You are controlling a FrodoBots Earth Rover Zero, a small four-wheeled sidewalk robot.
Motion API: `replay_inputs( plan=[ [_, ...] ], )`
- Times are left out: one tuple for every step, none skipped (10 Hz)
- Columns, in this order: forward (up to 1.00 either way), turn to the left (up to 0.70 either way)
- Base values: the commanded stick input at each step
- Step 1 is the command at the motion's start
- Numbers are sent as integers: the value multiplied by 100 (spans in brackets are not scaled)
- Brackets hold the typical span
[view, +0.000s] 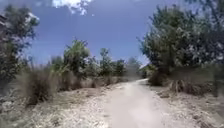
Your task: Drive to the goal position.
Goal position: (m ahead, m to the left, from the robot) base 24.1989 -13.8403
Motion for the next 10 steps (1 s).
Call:
replay_inputs(
  plan=[
    [45, 0],
    [45, 0],
    [45, 0],
    [45, 0],
    [45, 0],
    [45, 0],
    [45, 0],
    [45, 0],
    [45, 0],
    [45, 0]
  ],
)
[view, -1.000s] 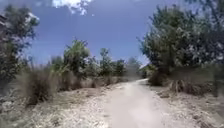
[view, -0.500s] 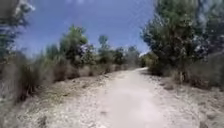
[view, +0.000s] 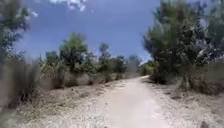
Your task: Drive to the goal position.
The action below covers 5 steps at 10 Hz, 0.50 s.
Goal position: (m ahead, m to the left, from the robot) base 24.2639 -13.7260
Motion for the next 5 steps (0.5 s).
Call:
replay_inputs(
  plan=[
    [45, 0],
    [45, 0],
    [45, 0],
    [45, 0],
    [45, 0]
  ],
)
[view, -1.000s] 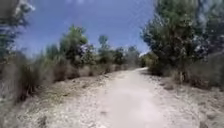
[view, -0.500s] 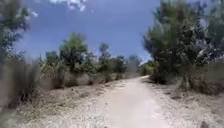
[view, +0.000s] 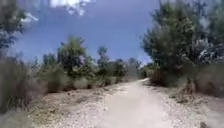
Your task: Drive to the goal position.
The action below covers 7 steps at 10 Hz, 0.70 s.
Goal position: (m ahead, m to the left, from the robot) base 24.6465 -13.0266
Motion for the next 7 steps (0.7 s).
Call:
replay_inputs(
  plan=[
    [45, 0],
    [45, 0],
    [45, 0],
    [45, 0],
    [45, 0],
    [45, 0],
    [45, 0]
  ],
)
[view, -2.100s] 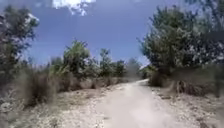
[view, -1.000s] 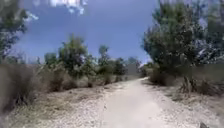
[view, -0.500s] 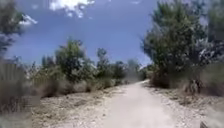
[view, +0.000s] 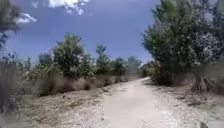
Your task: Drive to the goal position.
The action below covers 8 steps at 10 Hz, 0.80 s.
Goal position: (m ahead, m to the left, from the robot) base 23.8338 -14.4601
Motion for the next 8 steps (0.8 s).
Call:
replay_inputs(
  plan=[
    [45, 0],
    [45, 0],
    [45, 0],
    [45, 0],
    [45, 0],
    [45, 0],
    [45, 0],
    [45, 0]
  ],
)
